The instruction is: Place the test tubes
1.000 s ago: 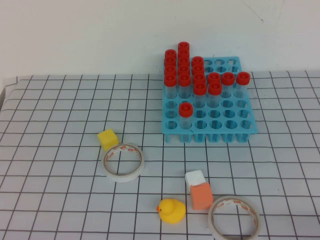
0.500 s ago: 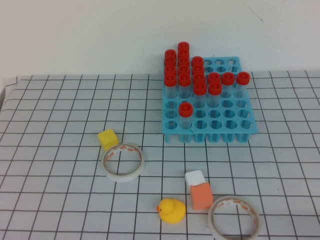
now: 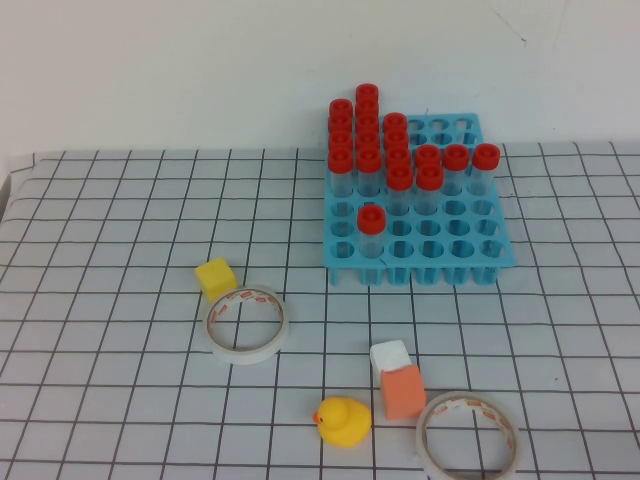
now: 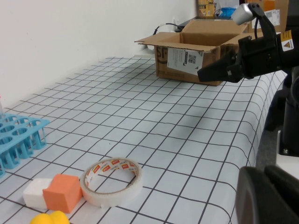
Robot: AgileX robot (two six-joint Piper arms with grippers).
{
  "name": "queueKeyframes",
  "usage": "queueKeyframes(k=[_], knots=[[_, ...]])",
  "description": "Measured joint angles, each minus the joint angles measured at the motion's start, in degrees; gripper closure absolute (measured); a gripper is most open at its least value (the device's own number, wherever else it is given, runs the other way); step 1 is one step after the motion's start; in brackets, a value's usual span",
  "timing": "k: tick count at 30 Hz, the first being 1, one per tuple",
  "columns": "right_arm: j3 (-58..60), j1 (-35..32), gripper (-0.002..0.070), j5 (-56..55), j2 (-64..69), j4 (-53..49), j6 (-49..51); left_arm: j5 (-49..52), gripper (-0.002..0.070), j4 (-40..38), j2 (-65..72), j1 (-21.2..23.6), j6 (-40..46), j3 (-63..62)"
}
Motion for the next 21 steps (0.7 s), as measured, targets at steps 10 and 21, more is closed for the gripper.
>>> queueKeyframes(k=[10,21], knots=[[0.0,0.0,0.0678,0.0,0.0,0.1,0.0,6.2,0.0676,-2.8,0.0,0.0,0.4,0.1],[0.0,0.0,0.0678,0.3,0.0,0.2,0.0,41.7,0.0676,-76.5,0.0,0.0,58.2,7.8]])
